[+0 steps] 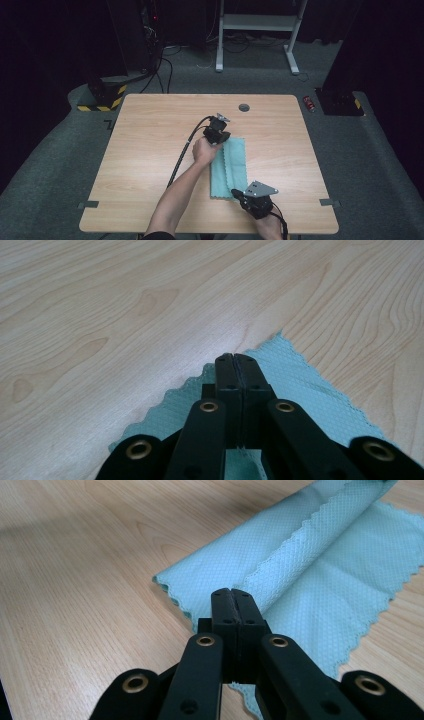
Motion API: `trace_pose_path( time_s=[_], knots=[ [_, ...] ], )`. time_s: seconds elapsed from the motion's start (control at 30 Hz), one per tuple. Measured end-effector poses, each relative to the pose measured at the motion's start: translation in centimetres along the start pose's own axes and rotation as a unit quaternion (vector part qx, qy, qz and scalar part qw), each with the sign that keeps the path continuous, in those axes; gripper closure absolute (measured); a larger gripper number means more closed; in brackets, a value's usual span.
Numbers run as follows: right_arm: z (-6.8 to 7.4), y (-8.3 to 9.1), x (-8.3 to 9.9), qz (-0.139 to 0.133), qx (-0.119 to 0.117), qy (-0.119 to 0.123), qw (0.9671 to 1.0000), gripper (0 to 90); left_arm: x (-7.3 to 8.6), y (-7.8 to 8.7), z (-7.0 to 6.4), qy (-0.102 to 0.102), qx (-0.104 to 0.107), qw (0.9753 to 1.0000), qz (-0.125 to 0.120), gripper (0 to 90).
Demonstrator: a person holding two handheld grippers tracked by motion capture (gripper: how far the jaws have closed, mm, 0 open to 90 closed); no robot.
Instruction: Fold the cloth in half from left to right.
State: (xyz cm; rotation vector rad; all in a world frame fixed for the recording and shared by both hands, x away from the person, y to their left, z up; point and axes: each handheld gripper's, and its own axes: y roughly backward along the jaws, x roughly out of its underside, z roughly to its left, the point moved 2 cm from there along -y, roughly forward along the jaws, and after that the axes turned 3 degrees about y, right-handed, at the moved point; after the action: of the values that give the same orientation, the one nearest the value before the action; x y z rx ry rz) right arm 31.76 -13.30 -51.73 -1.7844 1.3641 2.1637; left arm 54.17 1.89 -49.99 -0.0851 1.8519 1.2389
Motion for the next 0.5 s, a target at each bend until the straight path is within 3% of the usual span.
trace_pose_path(
  time_s=[0.17,0.5],
  knots=[
    [-0.3,0.2,0.4,0.003,0.004,0.001,1.0000,90.0,-0.3,-0.5,-0.8,-0.004,0.012,0.9999,-0.003,89.2],
    [-0.6,0.6,1.0,0.008,0.007,0.003,0.9999,90.0,-0.8,-1.2,-1.8,-0.009,0.016,0.9998,0.000,89.2]
  ],
)
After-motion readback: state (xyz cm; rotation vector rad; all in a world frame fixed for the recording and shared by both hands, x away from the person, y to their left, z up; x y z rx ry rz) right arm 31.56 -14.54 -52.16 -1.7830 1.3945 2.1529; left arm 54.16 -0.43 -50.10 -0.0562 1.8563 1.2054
